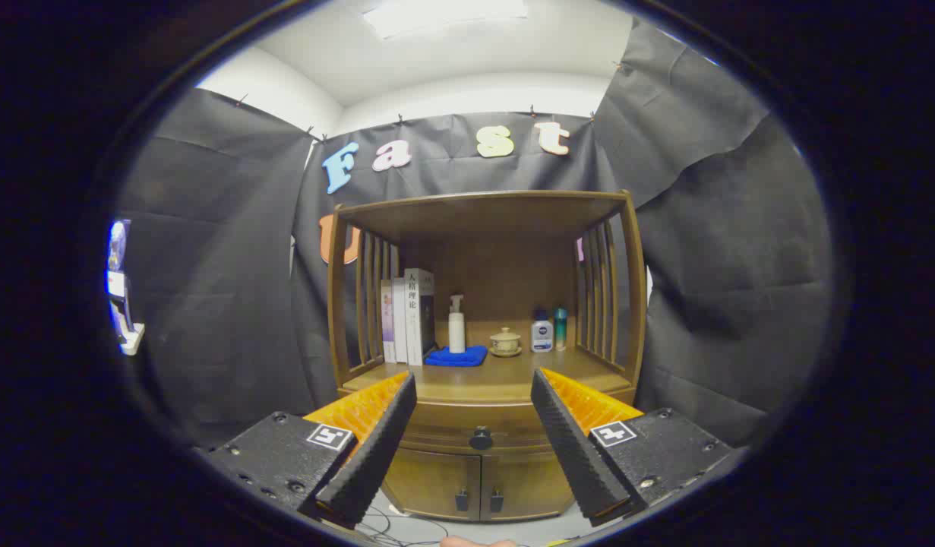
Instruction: Pull open the drawer, take out the items inside it, and place them on the countertop above the cabinet.
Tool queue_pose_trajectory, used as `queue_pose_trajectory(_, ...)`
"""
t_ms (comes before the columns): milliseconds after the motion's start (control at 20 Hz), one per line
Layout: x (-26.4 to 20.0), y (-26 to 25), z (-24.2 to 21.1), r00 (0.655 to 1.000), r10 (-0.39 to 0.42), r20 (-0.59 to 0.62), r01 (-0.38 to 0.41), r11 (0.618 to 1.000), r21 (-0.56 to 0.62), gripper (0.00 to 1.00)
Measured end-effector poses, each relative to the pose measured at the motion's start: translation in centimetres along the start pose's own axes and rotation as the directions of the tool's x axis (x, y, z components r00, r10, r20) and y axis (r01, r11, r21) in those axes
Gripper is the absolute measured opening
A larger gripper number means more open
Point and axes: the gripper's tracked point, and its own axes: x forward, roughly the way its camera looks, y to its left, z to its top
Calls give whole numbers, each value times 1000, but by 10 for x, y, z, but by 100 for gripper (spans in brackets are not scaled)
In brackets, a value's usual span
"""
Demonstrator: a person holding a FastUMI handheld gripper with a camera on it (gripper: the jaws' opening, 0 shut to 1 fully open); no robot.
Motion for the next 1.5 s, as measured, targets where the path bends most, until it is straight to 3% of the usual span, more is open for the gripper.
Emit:
queue_pose_trajectory(750, 13, 1, -22, 1000, -1, -23, 2, 1000, 14, 99)
queue_pose_trajectory(1150, 49, -1, -73, 996, 13, -89, -11, 1000, 26, 99)
queue_pose_trajectory(1500, 97, 0, -131, 974, 10, -226, -11, 1000, -3, 99)
